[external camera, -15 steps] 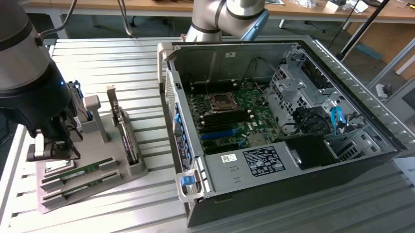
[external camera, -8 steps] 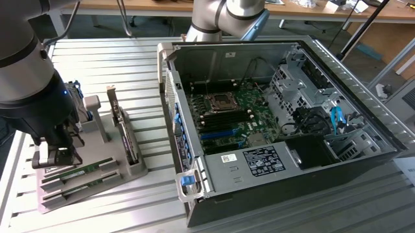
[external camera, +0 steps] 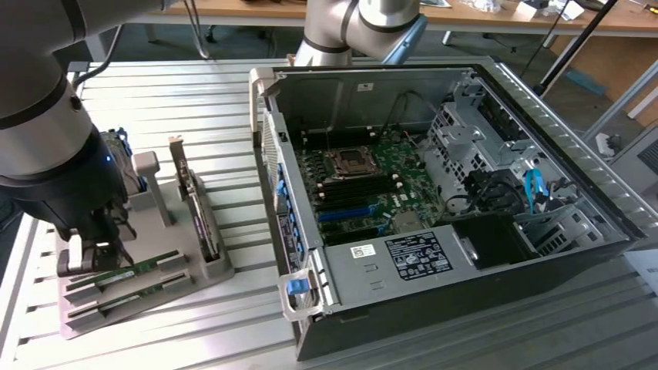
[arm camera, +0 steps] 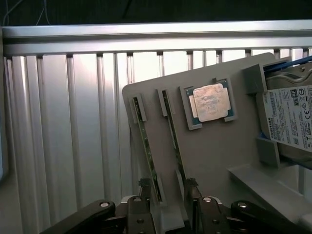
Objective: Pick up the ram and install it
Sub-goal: 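Pick up the ram and move it above insertion slot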
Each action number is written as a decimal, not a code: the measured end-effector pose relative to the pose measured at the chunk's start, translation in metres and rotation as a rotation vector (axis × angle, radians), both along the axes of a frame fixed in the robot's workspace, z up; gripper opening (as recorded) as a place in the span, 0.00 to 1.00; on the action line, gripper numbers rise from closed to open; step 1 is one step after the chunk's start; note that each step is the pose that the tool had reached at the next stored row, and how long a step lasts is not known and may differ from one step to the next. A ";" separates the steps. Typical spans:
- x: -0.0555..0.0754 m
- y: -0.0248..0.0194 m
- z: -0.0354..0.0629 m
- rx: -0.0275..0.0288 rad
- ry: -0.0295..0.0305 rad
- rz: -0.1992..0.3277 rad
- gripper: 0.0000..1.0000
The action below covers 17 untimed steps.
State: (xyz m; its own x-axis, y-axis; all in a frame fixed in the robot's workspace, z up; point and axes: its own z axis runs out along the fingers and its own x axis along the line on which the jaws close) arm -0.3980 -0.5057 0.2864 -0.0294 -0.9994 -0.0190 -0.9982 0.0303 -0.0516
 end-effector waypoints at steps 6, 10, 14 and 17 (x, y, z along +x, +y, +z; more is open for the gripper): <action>0.000 -0.0009 -0.0097 0.0001 0.0000 0.005 0.40; 0.000 -0.0014 -0.0171 0.0000 0.0000 0.009 0.40; 0.000 -0.0023 -0.0238 0.0000 0.0000 0.012 0.40; -0.001 -0.0027 -0.0285 0.0000 0.0000 0.013 0.40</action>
